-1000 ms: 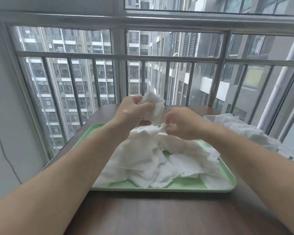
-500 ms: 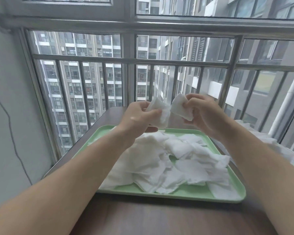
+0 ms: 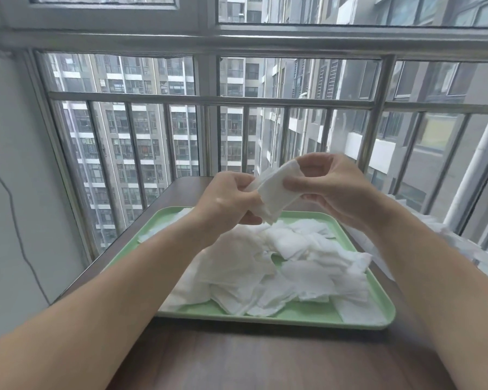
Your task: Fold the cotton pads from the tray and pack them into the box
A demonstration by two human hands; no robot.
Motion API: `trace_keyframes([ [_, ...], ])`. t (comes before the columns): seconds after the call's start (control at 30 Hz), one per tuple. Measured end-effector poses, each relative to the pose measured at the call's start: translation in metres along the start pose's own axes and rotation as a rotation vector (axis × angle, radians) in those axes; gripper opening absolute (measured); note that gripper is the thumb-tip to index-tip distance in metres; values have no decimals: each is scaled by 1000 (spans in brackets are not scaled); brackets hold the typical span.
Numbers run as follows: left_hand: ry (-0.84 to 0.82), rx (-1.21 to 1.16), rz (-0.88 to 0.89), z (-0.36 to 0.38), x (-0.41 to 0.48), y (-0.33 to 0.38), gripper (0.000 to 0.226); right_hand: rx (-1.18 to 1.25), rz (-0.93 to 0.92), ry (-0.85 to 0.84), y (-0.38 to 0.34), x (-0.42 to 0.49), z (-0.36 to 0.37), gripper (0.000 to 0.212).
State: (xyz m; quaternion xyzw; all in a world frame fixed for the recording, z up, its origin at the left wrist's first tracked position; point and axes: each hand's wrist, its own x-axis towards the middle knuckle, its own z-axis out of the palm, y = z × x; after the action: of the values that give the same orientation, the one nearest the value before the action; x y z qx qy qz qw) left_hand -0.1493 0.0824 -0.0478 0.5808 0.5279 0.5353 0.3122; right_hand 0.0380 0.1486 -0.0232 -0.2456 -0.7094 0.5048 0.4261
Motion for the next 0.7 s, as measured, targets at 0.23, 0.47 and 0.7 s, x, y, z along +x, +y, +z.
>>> trace_keyframes([
  [0.23,-107,-22,-2,0,0,2,20,-170,-89,58,0,-2,2,38],
  [0.47,-141,-97,-42,-1,-1,4,27,-352,-166,115,2,-2,6,44],
  [0.7,-176,-38,43,-2,0,-3,12,-247,-94,155,4,0,1,31],
])
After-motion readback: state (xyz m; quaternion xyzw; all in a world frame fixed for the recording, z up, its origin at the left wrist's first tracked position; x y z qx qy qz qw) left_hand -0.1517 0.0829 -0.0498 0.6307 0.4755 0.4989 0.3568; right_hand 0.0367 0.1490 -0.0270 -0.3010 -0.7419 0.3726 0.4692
